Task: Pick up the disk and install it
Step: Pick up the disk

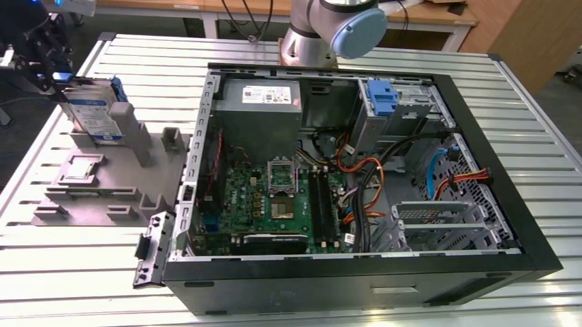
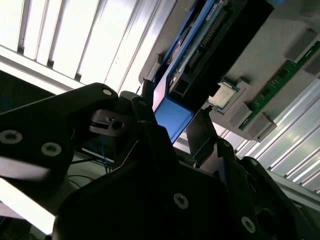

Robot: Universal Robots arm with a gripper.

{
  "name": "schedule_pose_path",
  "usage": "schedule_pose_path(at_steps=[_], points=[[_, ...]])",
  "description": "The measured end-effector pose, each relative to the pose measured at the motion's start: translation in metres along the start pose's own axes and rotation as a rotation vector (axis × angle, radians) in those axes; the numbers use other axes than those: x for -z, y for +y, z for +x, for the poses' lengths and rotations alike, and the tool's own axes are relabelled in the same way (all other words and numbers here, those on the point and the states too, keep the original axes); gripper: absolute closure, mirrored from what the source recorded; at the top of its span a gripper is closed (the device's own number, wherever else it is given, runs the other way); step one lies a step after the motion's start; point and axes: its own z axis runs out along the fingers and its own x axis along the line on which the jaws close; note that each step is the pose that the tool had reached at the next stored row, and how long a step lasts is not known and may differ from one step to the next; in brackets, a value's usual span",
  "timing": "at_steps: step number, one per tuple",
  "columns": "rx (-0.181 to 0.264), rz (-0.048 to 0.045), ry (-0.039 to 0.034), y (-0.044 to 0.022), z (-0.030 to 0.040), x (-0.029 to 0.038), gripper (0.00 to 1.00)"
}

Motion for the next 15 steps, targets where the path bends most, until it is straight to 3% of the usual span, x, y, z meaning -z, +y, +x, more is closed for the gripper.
schedule_pose_path(at_steps=[7,9,10,15], points=[[-0.005,-0.0002,0.0002,0.0,-0.0005,-0.0007,0.47],[-0.005,-0.0001,0.0002,0.0,-0.0005,-0.0008,0.48],[-0.005,-0.0002,0.0002,0.0,-0.0005,-0.0008,0.55],[-0.006,-0.0008,0.0002,-0.0001,-0.0013,-0.002,0.55]])
